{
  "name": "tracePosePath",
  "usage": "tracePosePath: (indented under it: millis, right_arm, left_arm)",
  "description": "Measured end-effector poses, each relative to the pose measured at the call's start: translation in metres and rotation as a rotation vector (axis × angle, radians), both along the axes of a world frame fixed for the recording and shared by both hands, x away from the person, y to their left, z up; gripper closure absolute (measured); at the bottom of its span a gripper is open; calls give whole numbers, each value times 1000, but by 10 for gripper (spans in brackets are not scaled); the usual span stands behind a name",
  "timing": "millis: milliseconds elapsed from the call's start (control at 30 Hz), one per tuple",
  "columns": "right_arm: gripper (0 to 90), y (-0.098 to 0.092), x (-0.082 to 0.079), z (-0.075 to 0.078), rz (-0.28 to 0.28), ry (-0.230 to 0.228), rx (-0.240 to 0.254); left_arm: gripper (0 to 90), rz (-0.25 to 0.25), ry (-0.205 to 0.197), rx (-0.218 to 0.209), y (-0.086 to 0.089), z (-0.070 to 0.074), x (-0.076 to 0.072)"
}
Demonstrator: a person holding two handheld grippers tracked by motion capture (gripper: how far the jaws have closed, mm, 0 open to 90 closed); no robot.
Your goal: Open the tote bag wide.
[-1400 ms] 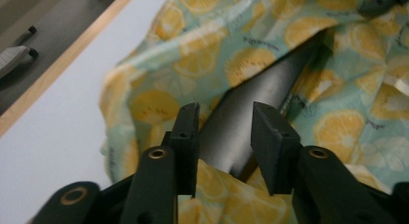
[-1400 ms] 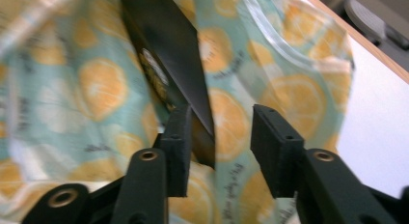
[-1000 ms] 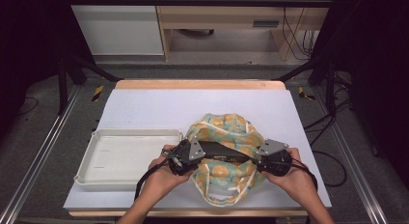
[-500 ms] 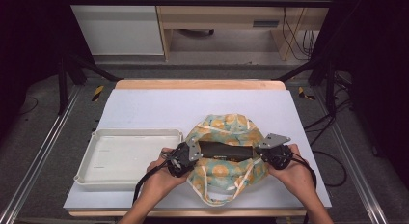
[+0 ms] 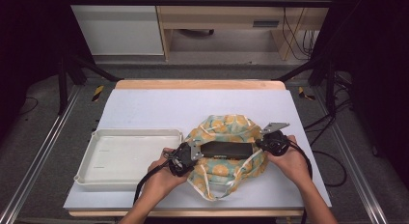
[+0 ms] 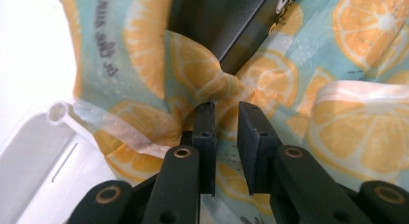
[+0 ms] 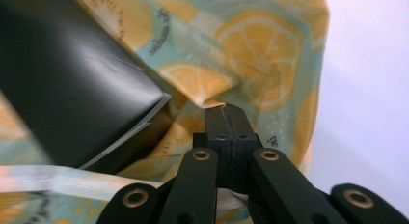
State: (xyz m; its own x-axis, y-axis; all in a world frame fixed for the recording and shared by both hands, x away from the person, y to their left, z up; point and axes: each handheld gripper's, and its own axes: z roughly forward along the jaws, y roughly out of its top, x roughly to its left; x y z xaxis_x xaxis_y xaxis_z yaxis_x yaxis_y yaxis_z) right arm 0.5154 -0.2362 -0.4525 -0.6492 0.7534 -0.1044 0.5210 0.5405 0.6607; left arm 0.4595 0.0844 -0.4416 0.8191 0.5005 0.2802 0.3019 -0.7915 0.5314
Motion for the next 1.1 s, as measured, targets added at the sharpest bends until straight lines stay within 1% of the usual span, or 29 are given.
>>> tracePosePath:
  millis: [67, 100, 167, 233, 333, 467, 600, 800, 900, 967, 1000, 1033, 1100]
  right_arm:
    - [900, -2, 4, -4, -12, 19, 6]
    - [900, -3, 6, -6, -15, 28, 4]
    - [900, -5, 8, -8, -32, 41, 7]
    - [900, -7, 10, -10, -36, 46, 16]
    - [900, -9, 11, -11, -37, 47, 10]
    - [900, -9, 12, -12, -33, 43, 3]
    - [900, -9, 17, -12, -40, 45, 2]
    - [900, -13, 23, -13, -61, 48, 20]
    - [896, -14, 23, -12, -79, 44, 32]
    - [831, -13, 18, -6, -72, 12, 46]
    - [807, -12, 15, -2, -65, -2, 65]
    - [792, -11, 11, 2, -50, -26, 73]
    - [787, -9, 1, 12, -37, -66, 90]
  left_arm:
    - [790, -1, 9, 5, 0, -1, 0]
    - [806, -3, 12, 12, 0, -2, 0]
    - [829, -6, 17, 14, 0, -3, 1]
    - [860, -10, 27, 28, 0, -3, 1]
    - [899, -12, 36, 35, 0, -3, 0]
    - [900, -18, 44, 62, -1, -3, -1]
    - [900, -23, 53, 73, -1, -4, -3]
    - [900, -31, 73, 102, -1, -7, -6]
    - [900, -33, 75, 93, 0, -7, -8]
    - [900, -34, 67, 72, 0, -3, -9]
    - [900, -36, 62, 66, 0, 0, -10]
    - [900, -37, 56, 57, 0, 3, -11]
    - [900, -42, 40, 51, 0, 10, -13]
